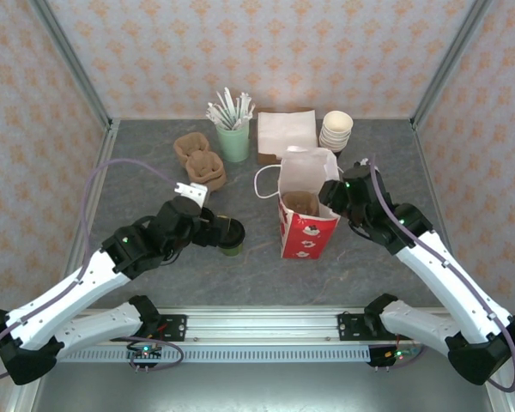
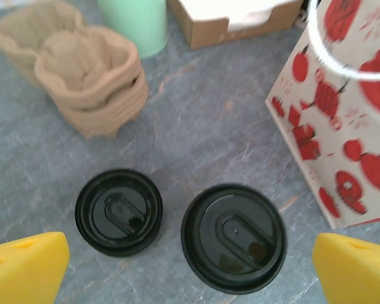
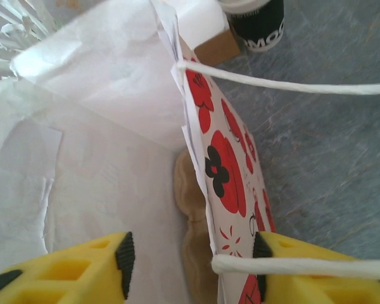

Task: Pack the takeout coffee

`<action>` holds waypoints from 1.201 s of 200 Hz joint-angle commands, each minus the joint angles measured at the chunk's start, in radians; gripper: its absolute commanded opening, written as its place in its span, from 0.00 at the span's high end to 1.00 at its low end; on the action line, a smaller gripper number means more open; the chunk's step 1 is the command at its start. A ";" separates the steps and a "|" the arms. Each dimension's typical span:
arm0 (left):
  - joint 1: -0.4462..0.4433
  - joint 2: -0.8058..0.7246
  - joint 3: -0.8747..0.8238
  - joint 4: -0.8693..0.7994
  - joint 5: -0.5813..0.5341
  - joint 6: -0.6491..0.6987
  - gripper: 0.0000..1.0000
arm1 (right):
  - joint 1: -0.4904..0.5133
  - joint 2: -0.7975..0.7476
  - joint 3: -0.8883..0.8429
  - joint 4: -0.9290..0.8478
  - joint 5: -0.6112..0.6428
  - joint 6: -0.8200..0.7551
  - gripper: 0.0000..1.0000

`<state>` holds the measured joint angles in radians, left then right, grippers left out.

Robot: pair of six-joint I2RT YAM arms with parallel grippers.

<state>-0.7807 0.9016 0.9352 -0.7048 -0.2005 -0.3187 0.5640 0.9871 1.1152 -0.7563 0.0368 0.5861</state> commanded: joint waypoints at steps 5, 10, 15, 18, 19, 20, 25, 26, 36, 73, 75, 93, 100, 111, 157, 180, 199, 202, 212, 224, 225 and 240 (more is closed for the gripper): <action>-0.025 0.001 -0.055 0.047 -0.057 -0.066 0.01 | -0.011 0.006 0.104 -0.076 0.086 -0.113 0.35; -0.028 0.000 -0.065 0.052 -0.058 -0.069 0.01 | -0.015 0.015 0.124 -0.091 0.092 -0.133 0.34; -0.031 0.002 -0.074 0.058 -0.059 -0.068 0.01 | -0.018 0.024 0.144 -0.108 0.099 -0.148 0.32; -0.033 0.003 -0.078 0.061 -0.059 -0.068 0.01 | -0.019 0.029 0.157 -0.117 0.102 -0.159 0.31; -0.034 0.003 -0.079 0.062 -0.060 -0.068 0.01 | -0.022 0.031 0.161 -0.120 0.102 -0.162 0.31; -0.035 0.003 -0.080 0.063 -0.060 -0.068 0.01 | -0.023 0.032 0.165 -0.121 0.103 -0.165 0.31; -0.035 0.005 -0.083 0.061 -0.064 -0.066 0.01 | -0.028 0.041 0.182 -0.130 0.097 -0.185 0.28; -0.035 0.006 -0.084 0.062 -0.064 -0.066 0.01 | -0.029 0.042 0.185 -0.132 0.096 -0.189 0.28; -0.038 0.008 -0.087 0.059 -0.070 -0.064 0.01 | -0.040 0.060 0.219 -0.152 0.080 -0.228 0.26; -0.037 -0.013 -0.098 0.068 -0.076 -0.056 0.01 | -0.074 0.100 0.343 -0.241 0.035 -0.324 0.23; -0.037 -0.013 -0.100 0.068 -0.077 -0.057 0.01 | -0.077 0.101 0.347 -0.243 0.037 -0.327 0.23; -0.037 -0.012 -0.101 0.064 -0.077 -0.051 0.01 | -0.096 0.094 0.395 -0.270 0.050 -0.356 0.23; -0.038 -0.010 -0.101 0.059 -0.077 -0.049 0.01 | -0.103 0.089 0.418 -0.277 0.060 -0.367 0.23; -0.038 -0.010 -0.099 0.056 -0.077 -0.048 0.00 | -0.117 0.079 0.443 -0.280 0.082 -0.385 0.23; -0.038 -0.009 -0.096 0.046 -0.079 -0.040 0.00 | -0.144 0.097 0.572 -0.328 0.158 -0.451 0.21; -0.038 -0.006 -0.099 0.052 -0.074 -0.040 0.00 | -0.144 0.131 0.547 -0.270 0.036 -0.481 0.21; -0.037 0.004 -0.097 0.057 -0.063 -0.046 0.00 | -0.150 0.191 0.531 -0.241 -0.033 -0.504 0.25; -0.038 0.007 -0.097 0.059 -0.059 -0.048 0.00 | -0.152 0.212 0.530 -0.237 -0.044 -0.506 0.26; -0.038 0.014 -0.096 0.064 -0.044 -0.053 0.00 | -0.161 0.256 0.532 -0.230 -0.093 -0.508 0.29; -0.037 0.021 -0.092 0.060 -0.039 -0.060 0.00 | -0.171 0.298 0.528 -0.209 -0.132 -0.512 0.31; -0.038 0.021 -0.092 0.059 -0.040 -0.060 0.00 | -0.171 0.301 0.527 -0.207 -0.133 -0.513 0.31; -0.038 0.023 -0.091 0.054 -0.047 -0.069 0.00 | -0.189 0.352 0.523 -0.190 -0.164 -0.518 0.32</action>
<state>-0.8120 0.9188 0.8467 -0.6598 -0.2398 -0.3664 0.3988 1.2701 1.6554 -0.9844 -0.0311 0.0990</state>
